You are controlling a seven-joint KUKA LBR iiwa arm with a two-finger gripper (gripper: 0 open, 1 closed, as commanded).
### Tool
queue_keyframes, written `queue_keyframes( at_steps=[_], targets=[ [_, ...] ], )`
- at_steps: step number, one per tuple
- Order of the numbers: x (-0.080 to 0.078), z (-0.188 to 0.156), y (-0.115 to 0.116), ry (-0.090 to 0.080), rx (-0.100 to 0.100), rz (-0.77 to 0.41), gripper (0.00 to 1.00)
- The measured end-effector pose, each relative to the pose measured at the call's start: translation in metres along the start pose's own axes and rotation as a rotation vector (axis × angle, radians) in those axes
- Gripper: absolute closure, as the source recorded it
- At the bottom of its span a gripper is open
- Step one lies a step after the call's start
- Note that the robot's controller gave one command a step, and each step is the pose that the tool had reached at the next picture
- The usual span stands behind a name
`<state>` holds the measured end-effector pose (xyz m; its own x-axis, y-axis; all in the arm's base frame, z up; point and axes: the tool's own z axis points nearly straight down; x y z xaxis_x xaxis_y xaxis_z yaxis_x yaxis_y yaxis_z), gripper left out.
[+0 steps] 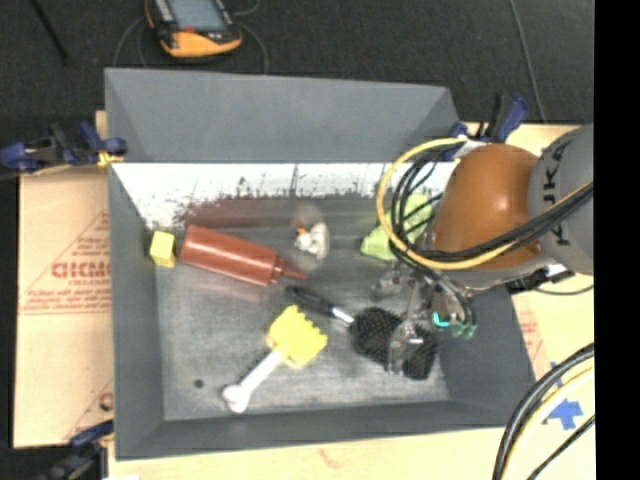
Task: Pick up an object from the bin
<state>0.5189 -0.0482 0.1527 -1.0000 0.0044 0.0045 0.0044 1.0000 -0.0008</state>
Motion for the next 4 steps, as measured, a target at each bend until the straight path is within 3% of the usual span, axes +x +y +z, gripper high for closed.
queue_keyframes(
  at_steps=[1,2,3,4],
  targets=[
    [-0.002,-0.004,0.0,-0.008,0.001,-0.001,0.0],
    [0.015,0.071,-0.004,-0.055,0.0,-0.063,1.0],
    [0.015,0.071,-0.004,-0.055,0.0,-0.064,1.0],
    [0.016,0.027,-0.013,-0.002,-0.004,-0.055,1.0]
  ],
)
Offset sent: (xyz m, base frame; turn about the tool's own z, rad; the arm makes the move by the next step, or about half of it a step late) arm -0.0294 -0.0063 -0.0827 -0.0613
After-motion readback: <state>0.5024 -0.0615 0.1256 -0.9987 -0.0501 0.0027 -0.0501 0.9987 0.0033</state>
